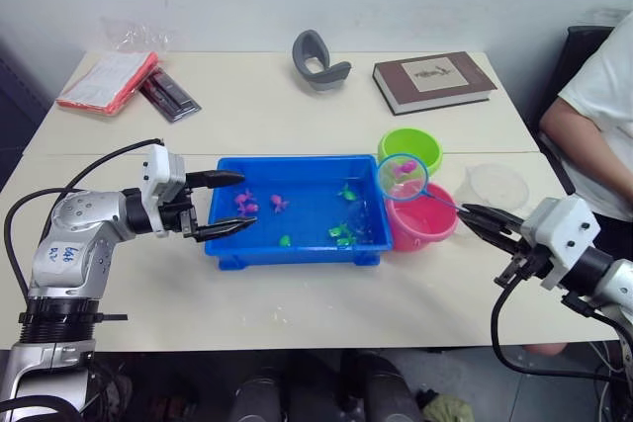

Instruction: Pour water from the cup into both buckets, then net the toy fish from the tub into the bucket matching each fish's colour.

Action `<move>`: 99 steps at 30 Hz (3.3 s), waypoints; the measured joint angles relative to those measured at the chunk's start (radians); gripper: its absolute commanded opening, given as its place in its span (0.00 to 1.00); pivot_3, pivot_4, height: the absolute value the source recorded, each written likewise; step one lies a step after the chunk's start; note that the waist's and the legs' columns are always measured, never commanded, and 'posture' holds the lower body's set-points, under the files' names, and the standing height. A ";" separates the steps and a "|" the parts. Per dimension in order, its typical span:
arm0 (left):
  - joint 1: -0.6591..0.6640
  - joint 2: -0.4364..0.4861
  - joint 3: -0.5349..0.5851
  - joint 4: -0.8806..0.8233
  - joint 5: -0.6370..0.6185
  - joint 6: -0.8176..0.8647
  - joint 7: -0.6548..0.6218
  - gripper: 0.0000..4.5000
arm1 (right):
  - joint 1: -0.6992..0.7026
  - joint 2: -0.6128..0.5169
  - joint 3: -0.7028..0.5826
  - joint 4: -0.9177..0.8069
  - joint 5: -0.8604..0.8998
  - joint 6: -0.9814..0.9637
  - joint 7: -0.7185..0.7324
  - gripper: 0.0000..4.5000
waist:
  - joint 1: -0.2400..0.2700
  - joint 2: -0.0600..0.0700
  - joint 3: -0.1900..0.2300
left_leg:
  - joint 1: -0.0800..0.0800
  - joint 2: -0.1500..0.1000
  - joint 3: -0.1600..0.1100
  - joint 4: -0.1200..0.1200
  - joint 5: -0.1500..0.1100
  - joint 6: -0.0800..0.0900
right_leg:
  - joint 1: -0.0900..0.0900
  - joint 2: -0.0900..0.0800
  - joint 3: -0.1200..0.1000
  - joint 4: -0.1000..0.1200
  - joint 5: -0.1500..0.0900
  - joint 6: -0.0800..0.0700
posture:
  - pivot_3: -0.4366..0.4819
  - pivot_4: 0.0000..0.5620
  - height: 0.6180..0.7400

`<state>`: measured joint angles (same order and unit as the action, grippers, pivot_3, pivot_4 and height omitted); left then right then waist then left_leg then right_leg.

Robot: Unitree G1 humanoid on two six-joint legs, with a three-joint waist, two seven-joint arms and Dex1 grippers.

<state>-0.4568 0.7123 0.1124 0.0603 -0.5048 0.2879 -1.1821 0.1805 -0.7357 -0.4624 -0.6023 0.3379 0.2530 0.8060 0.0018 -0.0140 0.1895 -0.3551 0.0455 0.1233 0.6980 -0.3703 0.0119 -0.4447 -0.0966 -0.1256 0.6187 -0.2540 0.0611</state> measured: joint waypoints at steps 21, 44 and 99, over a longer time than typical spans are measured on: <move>-0.025 -0.098 -0.094 0.030 0.021 -0.016 -0.019 0.99 | 0.118 0.034 -0.027 0.354 -0.663 -0.821 -0.322 0.00 | -0.004 0.000 0.000 | 0.004 0.000 0.004 0.001 0.002 -0.002 | 0.000 0.002 0.017 0.001 0.000 0.000 | 0.48 0.27 1.00; -0.047 -0.111 -0.093 0.074 0.040 -0.061 -0.020 0.99 | 0.093 -0.041 0.027 0.447 -1.077 -0.990 -0.690 0.00 | -0.006 0.000 0.000 | 0.004 0.000 0.005 0.001 0.003 -0.002 | 0.000 0.002 0.019 0.002 0.000 0.000 | 0.48 0.27 1.00; 0.382 0.122 0.300 -0.067 0.002 -0.018 0.110 0.99 | -0.824 0.128 0.970 0.488 -0.511 0.143 -0.087 0.00 | -0.031 -0.002 -0.001 | -0.001 0.004 0.003 0.001 0.001 -0.004 | -0.005 -0.002 0.009 0.006 -0.001 -0.004 | 0.48 0.27 1.00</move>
<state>-0.0745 0.8344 0.4121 -0.0068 -0.5025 0.2704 -1.0721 -0.6433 -0.6074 0.5072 -0.1144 -0.1729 0.3957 0.7189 -0.0296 -0.0164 0.1883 -0.3558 0.0493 0.1261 0.6993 -0.3697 0.0078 -0.4498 -0.0990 -0.1164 0.6249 -0.2555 0.0571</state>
